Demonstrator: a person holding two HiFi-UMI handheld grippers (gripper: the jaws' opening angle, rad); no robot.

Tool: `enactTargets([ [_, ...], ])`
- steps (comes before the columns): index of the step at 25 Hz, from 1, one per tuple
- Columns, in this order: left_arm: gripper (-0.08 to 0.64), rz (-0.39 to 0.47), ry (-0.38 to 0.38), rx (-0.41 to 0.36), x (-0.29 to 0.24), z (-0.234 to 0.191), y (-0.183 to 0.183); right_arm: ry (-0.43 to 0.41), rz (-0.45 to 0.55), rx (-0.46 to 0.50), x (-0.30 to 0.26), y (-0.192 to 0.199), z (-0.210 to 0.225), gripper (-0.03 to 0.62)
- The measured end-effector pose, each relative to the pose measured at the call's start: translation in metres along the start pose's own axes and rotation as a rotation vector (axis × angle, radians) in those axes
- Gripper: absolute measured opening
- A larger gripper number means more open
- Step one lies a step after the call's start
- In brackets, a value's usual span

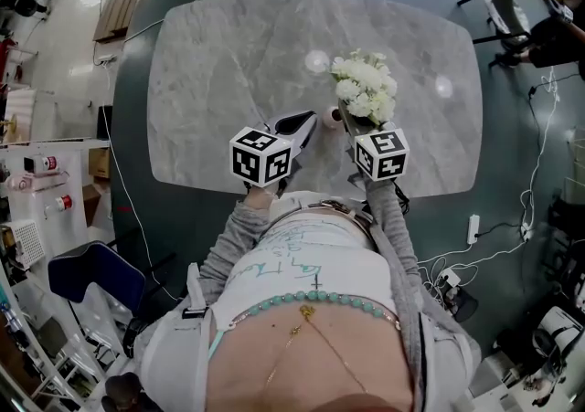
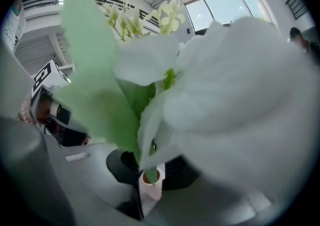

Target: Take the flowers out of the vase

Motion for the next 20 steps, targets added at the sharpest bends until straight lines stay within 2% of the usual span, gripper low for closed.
enactTargets([
  [20,0.0,-0.002,0.001,-0.008,0.004,0.003,0.006,0.0,0.064,0.035,0.015,-0.02,-0.005,0.058],
])
Point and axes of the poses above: the fingertips, and each gripper's own axes: x backward along the fingers, z to its right, y out of its underside, the point moved 1 cm from there along x, backward along the fingers, and after that the axes turned 8 degrees about y, right-handed, at the moved point
